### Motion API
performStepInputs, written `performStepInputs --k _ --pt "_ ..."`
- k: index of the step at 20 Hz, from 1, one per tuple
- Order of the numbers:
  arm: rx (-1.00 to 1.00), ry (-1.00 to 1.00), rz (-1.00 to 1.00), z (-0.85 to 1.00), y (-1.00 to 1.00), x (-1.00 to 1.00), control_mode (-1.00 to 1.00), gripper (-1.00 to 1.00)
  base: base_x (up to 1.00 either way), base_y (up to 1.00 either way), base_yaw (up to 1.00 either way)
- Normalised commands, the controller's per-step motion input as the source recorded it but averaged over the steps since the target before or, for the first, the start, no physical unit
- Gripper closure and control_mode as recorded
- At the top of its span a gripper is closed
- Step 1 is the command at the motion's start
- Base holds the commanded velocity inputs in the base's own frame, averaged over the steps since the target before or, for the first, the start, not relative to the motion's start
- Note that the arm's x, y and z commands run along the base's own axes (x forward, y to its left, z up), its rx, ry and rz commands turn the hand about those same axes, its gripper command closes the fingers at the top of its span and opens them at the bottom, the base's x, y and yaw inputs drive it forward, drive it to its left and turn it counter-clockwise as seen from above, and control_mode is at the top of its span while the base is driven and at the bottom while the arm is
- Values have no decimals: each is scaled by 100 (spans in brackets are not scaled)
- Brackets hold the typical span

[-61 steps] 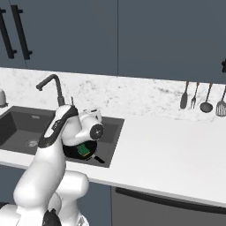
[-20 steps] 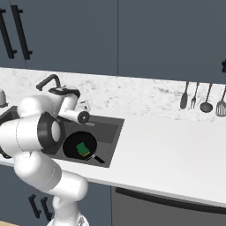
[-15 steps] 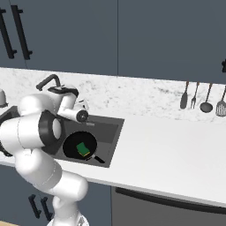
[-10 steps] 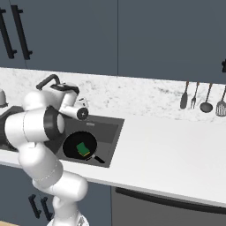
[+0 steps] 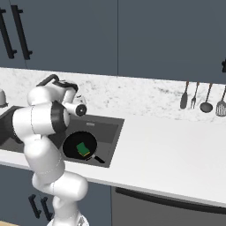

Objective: Pick the pan and sponge and place them into the sink. Then turn on the water.

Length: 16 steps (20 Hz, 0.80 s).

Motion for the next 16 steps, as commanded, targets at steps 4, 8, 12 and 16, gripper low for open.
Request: performStepInputs --k 4,8,12,16 --pt "0 -4 0 0 31 23 -100 -100 0 0 0" --pt "0 -2 0 -4 5 23 -100 -100 0 0 0" --pt "0 0 0 -12 0 12 -100 -100 0 0 0" --pt "-2 0 0 -17 -4 9 -100 -100 0 0 0"
